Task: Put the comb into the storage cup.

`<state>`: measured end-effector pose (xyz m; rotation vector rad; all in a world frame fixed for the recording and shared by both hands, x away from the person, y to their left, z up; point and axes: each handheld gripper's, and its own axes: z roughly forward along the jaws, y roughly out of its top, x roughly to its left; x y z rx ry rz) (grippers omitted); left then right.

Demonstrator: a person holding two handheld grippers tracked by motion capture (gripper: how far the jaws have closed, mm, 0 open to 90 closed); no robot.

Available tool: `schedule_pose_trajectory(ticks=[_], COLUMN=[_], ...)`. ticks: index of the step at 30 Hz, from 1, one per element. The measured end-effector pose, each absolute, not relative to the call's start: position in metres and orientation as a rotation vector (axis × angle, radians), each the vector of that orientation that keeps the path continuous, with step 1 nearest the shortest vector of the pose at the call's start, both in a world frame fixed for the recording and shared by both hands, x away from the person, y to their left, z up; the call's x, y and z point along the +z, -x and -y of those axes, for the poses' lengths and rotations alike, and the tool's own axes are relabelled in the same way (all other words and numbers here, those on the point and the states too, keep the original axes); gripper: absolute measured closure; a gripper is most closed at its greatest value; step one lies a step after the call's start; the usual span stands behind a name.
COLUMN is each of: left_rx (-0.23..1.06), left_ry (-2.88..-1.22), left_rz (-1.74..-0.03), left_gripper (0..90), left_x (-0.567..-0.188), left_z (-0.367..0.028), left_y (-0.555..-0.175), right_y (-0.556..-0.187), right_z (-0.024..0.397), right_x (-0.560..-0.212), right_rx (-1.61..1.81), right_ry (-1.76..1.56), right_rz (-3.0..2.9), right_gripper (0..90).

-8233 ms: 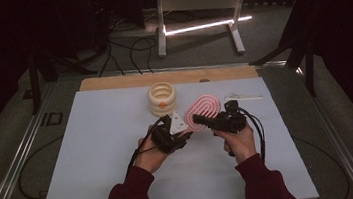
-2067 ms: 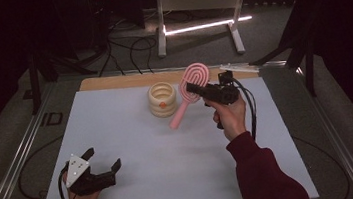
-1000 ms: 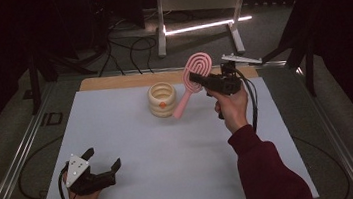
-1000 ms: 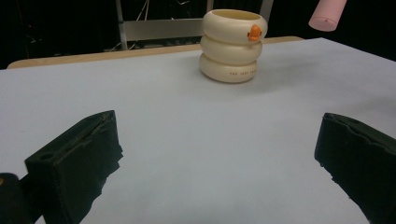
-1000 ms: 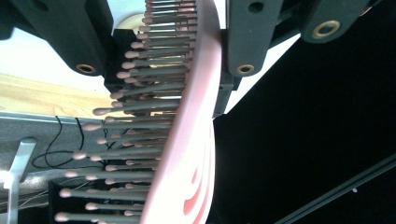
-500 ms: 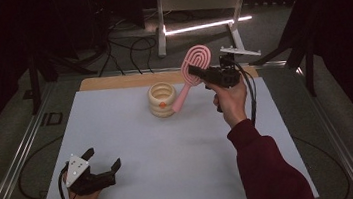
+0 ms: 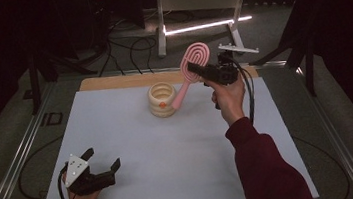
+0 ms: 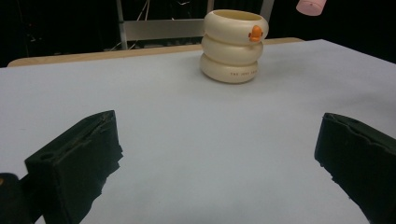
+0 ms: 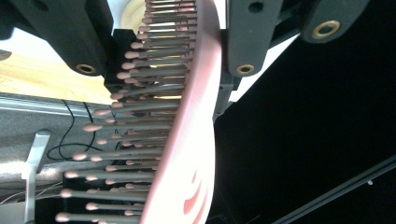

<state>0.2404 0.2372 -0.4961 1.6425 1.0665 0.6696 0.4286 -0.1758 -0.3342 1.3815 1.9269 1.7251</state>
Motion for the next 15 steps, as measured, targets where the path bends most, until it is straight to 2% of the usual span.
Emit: schedule_pose_trajectory(ticks=[15], left_rx=[0.663], left_ry=[-1.639], left_rz=[-1.064], left_gripper=[0.7], left_x=[-0.4964], left_z=[-0.2382], left_y=[-0.2402], right_y=[-0.4361], right_z=[0.1745], right_x=[-0.3302], right_rx=[1.701], right_ry=[-1.39], right_rz=[-1.896], right_gripper=[63.7])
